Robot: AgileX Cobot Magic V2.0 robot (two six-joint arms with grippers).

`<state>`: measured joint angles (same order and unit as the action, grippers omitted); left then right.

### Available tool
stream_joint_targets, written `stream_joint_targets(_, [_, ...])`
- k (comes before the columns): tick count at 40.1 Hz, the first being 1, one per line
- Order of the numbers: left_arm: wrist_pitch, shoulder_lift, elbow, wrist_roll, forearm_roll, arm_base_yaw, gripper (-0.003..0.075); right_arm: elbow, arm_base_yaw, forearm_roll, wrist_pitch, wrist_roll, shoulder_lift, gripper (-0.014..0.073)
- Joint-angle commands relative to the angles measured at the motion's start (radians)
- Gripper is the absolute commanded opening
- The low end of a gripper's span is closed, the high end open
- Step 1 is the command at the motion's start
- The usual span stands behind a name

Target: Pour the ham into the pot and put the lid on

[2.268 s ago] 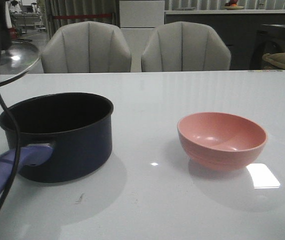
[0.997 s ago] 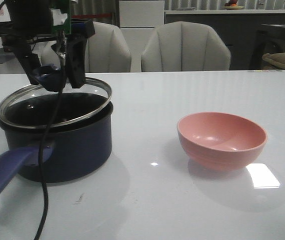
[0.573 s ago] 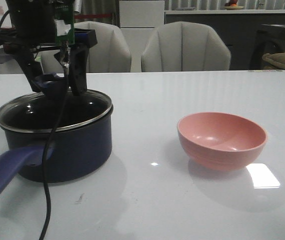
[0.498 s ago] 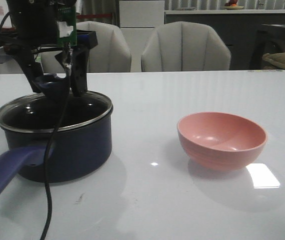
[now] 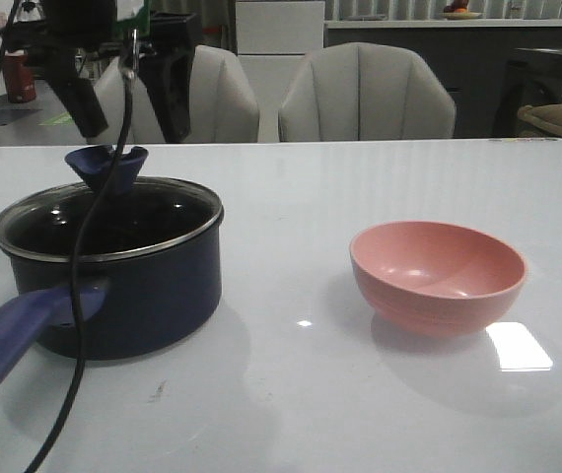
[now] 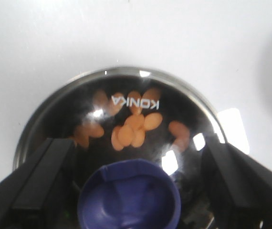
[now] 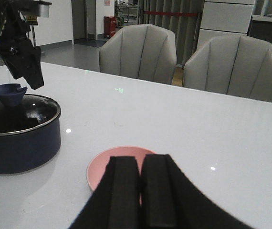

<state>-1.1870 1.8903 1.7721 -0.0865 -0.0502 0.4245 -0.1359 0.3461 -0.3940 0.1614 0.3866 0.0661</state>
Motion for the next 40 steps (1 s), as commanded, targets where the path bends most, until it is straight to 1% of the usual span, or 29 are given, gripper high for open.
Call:
stream_joint_targets(1, [0.015,-0.100,0.046,-0.001,-0.007,0.007,0.0565,-0.027,-0.001,-0.004,-0.083,0.000,0.009,0.0159])
stream_joint_targets(7, [0.010,-0.189,0.026,-0.001,-0.005,0.007,0.0565,-0.027,-0.001,-0.004,-0.083,0.000,0.009,0.0159])
stream_joint_targets(14, [0.077,-0.368,-0.098,-0.001,-0.005,0.007,0.0565,-0.027,-0.001,-0.004,-0.083,0.000,0.009,0.0159])
stream_joint_targets(18, [0.134,-0.498,-0.209,-0.001,-0.005,0.007,0.0565,-0.027,-0.001,-0.004,-0.083,0.000,0.009,0.0159])
stream_joint_targets(32, [0.399,-0.946,-0.686,-0.001,-0.007,0.007,0.0565,-0.027,-0.001,-0.004,-0.083,0.000,0.009,0.0159])
stream_joint_targets(40, [0.506,-1.213,-0.922,-0.001,-0.007,0.007,0.0565,-0.027,-0.001,-0.004,-0.083,0.000,0.009,0.0159])
